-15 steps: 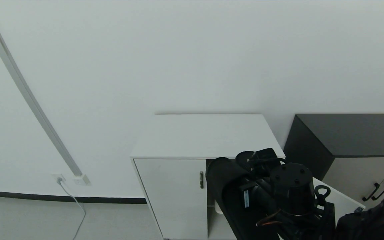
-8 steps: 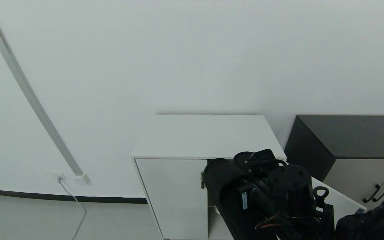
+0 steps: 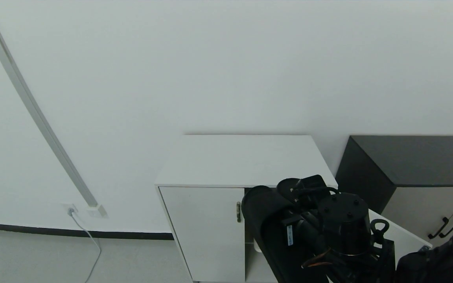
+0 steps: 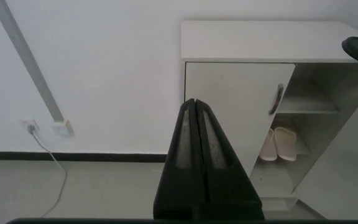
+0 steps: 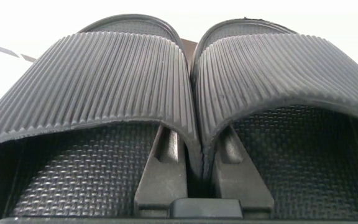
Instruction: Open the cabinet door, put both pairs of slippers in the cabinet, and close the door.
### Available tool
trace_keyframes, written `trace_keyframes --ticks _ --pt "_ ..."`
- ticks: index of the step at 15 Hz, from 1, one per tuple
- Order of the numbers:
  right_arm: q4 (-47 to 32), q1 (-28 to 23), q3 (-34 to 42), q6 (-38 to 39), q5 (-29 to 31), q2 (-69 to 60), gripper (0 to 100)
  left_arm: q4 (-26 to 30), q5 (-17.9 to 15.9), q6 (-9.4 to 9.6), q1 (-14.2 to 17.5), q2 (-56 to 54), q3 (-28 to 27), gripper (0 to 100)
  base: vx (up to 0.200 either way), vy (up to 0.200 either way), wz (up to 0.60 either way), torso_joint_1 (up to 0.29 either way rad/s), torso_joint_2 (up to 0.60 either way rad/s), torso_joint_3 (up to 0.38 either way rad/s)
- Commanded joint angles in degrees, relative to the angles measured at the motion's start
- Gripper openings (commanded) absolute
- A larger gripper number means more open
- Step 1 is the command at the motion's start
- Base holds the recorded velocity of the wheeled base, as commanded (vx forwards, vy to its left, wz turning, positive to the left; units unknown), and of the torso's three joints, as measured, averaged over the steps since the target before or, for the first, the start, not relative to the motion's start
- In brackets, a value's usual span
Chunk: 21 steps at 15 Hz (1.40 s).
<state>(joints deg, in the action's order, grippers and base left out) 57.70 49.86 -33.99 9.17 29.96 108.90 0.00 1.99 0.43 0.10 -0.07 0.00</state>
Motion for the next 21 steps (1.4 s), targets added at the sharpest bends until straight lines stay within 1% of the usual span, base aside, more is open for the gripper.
trace_keyframes --ticks 1,8,21 --pt "0.05 0.06 -0.03 0.06 0.01 0.09 0 0.0 0.03 0.01 -0.01 0.07 0.0 0 0.0 0.0 0.0 0.0 0.0 0.0" --pt "0.05 0.15 -0.03 0.15 -0.08 0.09 0 0.0 0.03 0.01 -0.1 0.07 0.0 0 0.0 0.0 0.0 0.0 0.0 0.0" --pt "0.05 0.41 0.68 0.15 0.01 0.0 0 0.0 0.03 -0.08 -0.1 0.07 0.0 0 0.0 0.0 0.0 -0.151 0.34 0.184"
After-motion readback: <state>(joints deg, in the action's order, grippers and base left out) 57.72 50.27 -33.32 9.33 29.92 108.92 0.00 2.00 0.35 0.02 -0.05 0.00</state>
